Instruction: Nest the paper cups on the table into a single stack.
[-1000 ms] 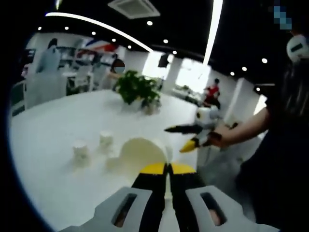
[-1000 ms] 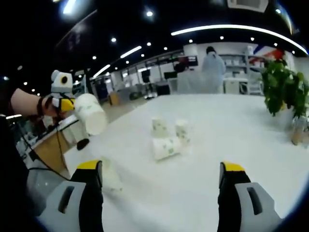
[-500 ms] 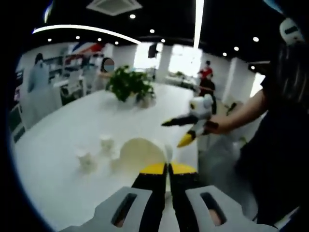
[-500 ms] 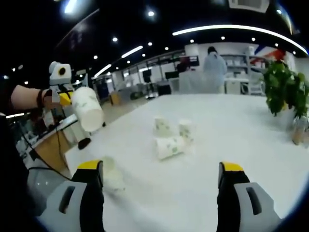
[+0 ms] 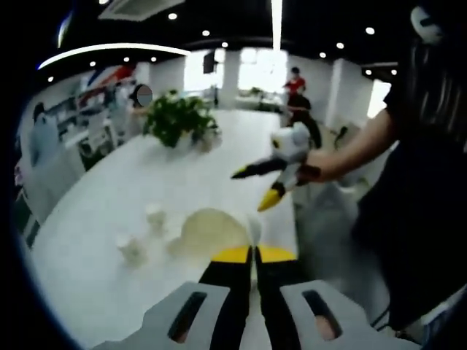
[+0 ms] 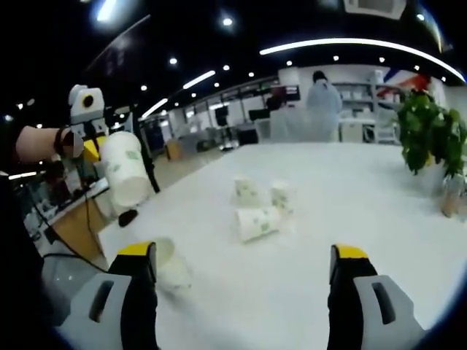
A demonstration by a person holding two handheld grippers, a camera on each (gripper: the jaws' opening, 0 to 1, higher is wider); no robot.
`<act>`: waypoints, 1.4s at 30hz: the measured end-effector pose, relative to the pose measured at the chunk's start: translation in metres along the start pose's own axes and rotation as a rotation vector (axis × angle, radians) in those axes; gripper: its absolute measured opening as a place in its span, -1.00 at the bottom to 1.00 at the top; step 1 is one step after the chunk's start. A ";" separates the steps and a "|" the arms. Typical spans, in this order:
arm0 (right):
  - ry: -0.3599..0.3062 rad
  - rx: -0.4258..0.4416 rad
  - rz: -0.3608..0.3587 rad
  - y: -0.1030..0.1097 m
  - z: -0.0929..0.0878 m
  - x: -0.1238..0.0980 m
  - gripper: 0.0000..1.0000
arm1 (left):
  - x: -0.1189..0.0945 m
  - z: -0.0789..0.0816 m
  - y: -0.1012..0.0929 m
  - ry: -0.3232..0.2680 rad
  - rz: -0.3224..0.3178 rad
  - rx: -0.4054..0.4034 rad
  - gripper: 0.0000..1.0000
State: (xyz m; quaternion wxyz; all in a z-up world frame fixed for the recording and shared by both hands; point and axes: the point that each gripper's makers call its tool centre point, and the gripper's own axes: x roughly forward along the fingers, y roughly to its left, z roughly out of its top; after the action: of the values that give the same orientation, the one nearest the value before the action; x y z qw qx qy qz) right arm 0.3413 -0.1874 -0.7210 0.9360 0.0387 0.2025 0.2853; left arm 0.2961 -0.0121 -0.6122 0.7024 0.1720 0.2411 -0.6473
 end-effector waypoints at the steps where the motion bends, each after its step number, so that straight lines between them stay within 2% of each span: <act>1: 0.001 0.002 -0.001 0.000 -0.001 0.000 0.94 | 0.000 0.001 -0.002 0.006 -0.005 0.010 -0.99; 4: -0.001 0.012 -0.004 -0.001 -0.003 -0.001 0.94 | 0.002 -0.006 -0.004 0.081 -0.008 0.089 -0.99; 8: 0.002 0.007 -0.002 0.002 -0.004 -0.001 0.94 | 0.008 -0.009 -0.010 0.118 -0.028 0.124 -0.99; 11: -0.002 0.014 -0.002 0.001 -0.004 -0.002 0.94 | 0.012 -0.016 -0.011 0.175 -0.026 0.190 -0.99; 13: 0.003 0.011 -0.004 0.000 -0.005 -0.003 0.94 | 0.015 -0.019 -0.012 0.199 -0.028 0.203 -0.99; 21: 0.003 0.017 -0.013 -0.005 -0.006 -0.008 0.93 | 0.027 -0.028 -0.013 0.270 -0.044 0.296 -0.99; 28: 0.009 0.019 -0.016 -0.007 -0.008 -0.009 0.93 | 0.039 -0.030 -0.018 0.302 -0.075 0.378 -0.99; 33: 0.006 0.025 -0.020 -0.008 -0.009 -0.009 0.92 | 0.045 -0.040 -0.015 0.358 -0.087 0.401 -0.99; 37: 0.004 0.034 -0.022 -0.007 -0.011 -0.009 0.92 | 0.048 -0.043 -0.012 0.379 -0.090 0.400 -0.99; 39: 0.005 0.037 -0.022 -0.007 -0.012 -0.009 0.92 | 0.049 -0.046 -0.011 0.397 -0.092 0.425 -0.99; 42: 0.022 0.002 -0.013 -0.003 -0.016 -0.008 0.92 | 0.053 -0.045 -0.012 0.402 -0.101 0.437 -0.99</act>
State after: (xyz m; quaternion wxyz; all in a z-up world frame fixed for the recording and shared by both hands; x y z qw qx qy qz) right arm 0.3305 -0.1954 -0.7332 0.9355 0.0351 0.2132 0.2795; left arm 0.2817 -0.0319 -0.6782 0.5538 0.4316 0.2386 -0.6709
